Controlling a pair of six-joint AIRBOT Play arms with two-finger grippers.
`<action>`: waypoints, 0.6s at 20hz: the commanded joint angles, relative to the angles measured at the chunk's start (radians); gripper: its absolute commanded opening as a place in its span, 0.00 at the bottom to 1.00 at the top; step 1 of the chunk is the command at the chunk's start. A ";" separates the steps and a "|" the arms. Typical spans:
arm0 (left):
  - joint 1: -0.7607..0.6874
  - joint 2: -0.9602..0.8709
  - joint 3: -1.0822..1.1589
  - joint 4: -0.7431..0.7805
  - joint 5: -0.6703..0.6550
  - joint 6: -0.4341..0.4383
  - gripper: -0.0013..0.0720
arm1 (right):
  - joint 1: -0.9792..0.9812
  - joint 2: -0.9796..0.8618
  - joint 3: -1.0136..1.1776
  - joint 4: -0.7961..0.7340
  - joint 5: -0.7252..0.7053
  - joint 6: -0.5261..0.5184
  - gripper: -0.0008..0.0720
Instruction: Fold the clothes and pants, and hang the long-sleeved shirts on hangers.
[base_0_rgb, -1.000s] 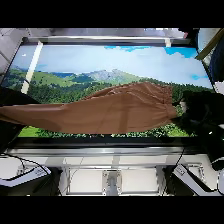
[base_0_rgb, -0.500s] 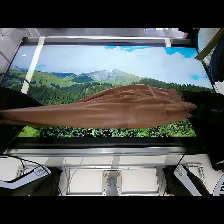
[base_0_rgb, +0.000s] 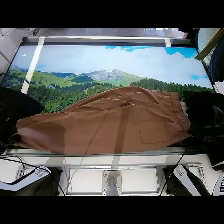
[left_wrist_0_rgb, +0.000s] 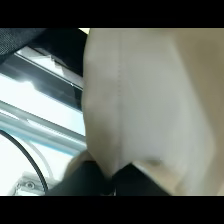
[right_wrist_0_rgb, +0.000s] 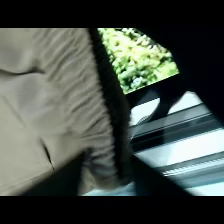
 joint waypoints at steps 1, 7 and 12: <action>0.000 0.016 -0.012 0.017 -0.014 -0.018 0.76 | 0.000 0.001 0.048 -0.016 0.015 0.020 0.60; -0.003 0.156 0.233 -0.207 0.071 -0.081 0.77 | 0.001 0.001 0.433 0.068 0.053 0.058 0.59; -0.244 0.048 0.259 -0.428 0.238 -0.028 0.77 | 0.167 -0.056 0.457 0.423 -0.025 0.015 0.59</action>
